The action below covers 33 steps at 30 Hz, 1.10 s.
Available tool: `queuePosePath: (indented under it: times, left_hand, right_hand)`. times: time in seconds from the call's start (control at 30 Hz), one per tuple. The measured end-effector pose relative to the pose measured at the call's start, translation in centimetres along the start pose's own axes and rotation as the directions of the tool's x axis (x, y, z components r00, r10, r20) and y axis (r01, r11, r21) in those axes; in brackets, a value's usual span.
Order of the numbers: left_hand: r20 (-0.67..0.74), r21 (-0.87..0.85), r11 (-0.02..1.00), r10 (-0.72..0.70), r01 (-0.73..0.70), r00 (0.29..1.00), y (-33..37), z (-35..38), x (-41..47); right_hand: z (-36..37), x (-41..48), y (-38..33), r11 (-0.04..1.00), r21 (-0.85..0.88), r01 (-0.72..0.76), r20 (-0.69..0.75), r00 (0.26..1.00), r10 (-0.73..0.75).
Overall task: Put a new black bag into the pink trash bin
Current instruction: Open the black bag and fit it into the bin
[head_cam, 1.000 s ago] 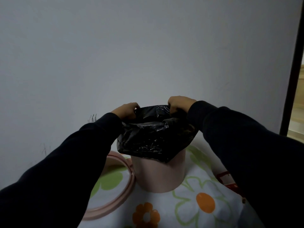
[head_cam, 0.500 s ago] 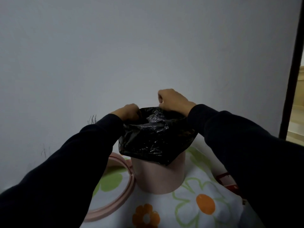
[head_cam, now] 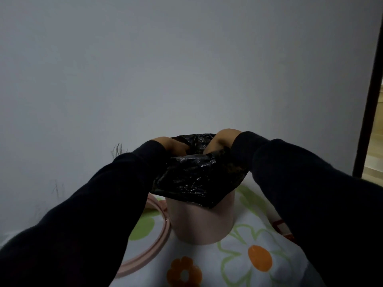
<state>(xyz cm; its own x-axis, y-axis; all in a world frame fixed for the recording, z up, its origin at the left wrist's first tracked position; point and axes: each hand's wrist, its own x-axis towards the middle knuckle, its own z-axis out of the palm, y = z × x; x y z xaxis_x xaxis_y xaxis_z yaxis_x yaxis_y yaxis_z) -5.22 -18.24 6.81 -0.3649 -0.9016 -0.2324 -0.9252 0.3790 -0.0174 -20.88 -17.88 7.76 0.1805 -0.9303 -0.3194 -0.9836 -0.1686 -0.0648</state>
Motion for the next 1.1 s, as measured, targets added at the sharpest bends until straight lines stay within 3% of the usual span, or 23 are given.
queuePosePath:
  times: [0.1,0.17,0.27,0.33,0.43,0.6,0.83,1.03,1.1]
  left_hand:
    - [-0.129,-0.142,0.989,0.021,-0.040,0.991,0.0,-0.7,-1.1]
    - [-0.161,-0.218,0.969,0.081,-0.115,0.984,0.1,-1.7,-3.1]
    - [-0.119,-0.393,0.878,0.244,-0.272,0.962,0.7,-2.7,-6.6]
    - [-0.123,-0.490,0.810,0.300,-0.321,0.946,0.9,-2.7,-8.5]
    - [-0.152,-0.504,0.774,0.358,-0.384,0.921,0.3,-2.1,-10.2]
    - [-0.196,-0.448,0.777,0.396,-0.441,0.897,-0.8,-1.3,-11.9]
    - [-0.237,-0.343,0.818,0.399,-0.461,0.886,-0.2,0.3,-11.9]
    - [-0.237,-0.367,0.805,0.404,-0.466,0.883,-0.4,1.0,-11.5]
    - [-0.275,-0.353,0.800,0.407,-0.485,0.871,-0.1,0.9,-11.8]
  right_hand:
    - [-0.7,-1.4,-0.6,0.970,0.205,0.134,0.238,0.954,-0.182]
    - [-1.4,-3.2,-0.7,0.878,0.428,0.214,0.311,0.877,-0.365]
    - [-2.2,-6.0,-0.2,0.781,0.530,0.332,0.311,0.780,-0.543]
    - [-2.0,-7.7,0.1,0.769,0.489,0.412,0.254,0.776,-0.578]
    - [-1.6,-9.7,0.5,0.786,0.320,0.529,0.158,0.788,-0.595]
    - [-1.5,-11.8,1.2,0.862,0.091,0.499,-0.022,0.866,-0.499]
    - [0.1,-11.6,0.9,0.823,0.065,0.565,-0.210,0.814,-0.542]
    - [1.3,-11.0,1.3,0.807,0.033,0.589,-0.183,0.798,-0.575]
    - [1.5,-11.2,1.1,0.802,-0.007,0.598,-0.256,0.774,-0.579]
